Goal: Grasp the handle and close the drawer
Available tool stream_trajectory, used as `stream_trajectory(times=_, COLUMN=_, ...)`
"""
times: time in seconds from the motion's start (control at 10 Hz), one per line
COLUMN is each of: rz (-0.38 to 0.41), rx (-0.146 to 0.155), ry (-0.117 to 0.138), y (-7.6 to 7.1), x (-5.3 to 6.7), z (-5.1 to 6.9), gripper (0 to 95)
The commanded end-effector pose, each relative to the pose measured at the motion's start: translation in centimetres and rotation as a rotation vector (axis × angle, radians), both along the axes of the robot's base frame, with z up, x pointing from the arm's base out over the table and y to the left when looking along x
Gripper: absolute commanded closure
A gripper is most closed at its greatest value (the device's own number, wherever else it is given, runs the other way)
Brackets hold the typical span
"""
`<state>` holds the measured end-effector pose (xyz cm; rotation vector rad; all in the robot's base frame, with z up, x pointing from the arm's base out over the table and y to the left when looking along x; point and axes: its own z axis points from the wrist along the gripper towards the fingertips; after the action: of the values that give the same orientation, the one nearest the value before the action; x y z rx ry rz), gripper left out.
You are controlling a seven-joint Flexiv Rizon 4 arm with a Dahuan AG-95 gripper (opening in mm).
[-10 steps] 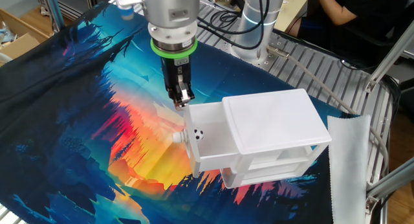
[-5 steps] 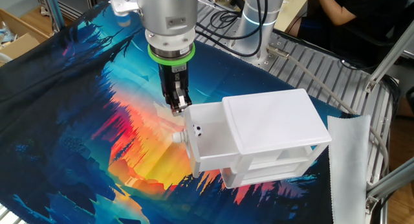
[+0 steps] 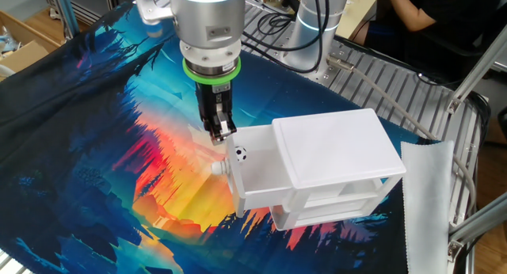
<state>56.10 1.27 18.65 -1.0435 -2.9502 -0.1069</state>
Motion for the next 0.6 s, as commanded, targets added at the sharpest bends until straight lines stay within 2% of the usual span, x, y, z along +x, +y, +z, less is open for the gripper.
stream_trajectory(times=0.1, rz=-0.010, rx=-0.003, ry=0.004, y=0.4, x=0.3, z=0.3, gripper=95.0)
stream_trajectory(times=0.3, rz=-0.020, rx=-0.002, ry=0.006, y=0.7, x=0.7, z=0.7, gripper=95.0)
stream_trajectory(times=0.6, rz=-0.028, rx=-0.006, ry=0.007, y=0.7, x=1.5, z=0.5, gripper=95.0)
